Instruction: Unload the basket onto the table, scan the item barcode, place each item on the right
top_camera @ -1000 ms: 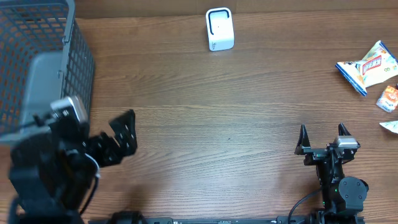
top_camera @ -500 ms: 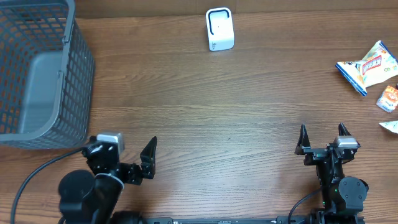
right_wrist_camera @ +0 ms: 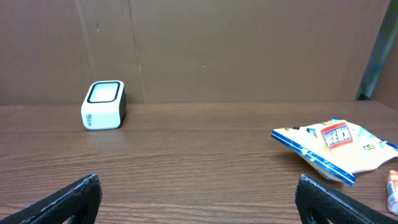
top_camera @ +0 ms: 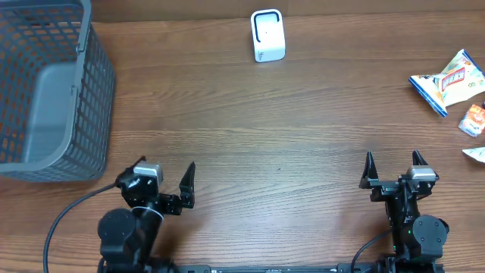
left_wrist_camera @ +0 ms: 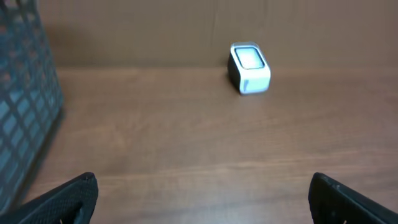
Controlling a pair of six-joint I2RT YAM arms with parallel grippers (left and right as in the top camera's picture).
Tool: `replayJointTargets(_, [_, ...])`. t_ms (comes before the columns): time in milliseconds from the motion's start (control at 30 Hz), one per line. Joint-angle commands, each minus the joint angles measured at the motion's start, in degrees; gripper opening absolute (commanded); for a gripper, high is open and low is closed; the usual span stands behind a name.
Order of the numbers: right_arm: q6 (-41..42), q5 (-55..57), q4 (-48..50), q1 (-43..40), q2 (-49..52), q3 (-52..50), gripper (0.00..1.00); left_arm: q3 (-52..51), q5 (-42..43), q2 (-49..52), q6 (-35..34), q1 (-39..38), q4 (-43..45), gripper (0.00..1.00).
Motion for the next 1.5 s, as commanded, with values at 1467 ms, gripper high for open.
replayJointTargets(1467, [-0.1, 0.3, 0.4, -0.3, -0.7, -0.6, 1.0, -23.1, -6.6, -12.4, -1.8, 0.4, 20.4, 1.0])
